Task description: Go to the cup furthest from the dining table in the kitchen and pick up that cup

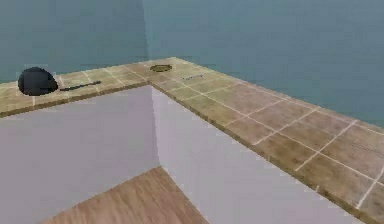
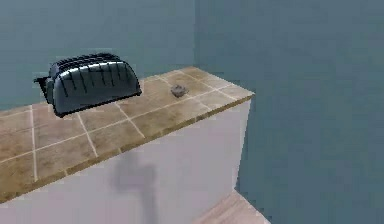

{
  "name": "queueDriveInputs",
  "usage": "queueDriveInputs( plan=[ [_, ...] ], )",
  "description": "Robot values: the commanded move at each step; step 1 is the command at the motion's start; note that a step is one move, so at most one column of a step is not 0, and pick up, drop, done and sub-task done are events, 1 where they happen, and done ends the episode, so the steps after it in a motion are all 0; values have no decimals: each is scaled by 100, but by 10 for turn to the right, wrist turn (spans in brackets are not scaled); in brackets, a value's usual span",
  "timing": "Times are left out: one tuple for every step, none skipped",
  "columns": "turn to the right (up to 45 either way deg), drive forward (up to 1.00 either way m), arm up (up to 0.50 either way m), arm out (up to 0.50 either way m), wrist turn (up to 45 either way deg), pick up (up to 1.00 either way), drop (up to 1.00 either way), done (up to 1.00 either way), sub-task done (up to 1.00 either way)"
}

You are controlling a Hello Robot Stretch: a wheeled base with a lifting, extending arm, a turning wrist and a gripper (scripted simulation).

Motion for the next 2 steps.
queueDriveInputs(
  plan=[
    [450, 0, 0, 0, 0, 0, 0, 0, 0],
    [210, 0, 0, 0, 0, 0, 0, 0, 0]
  ],
)
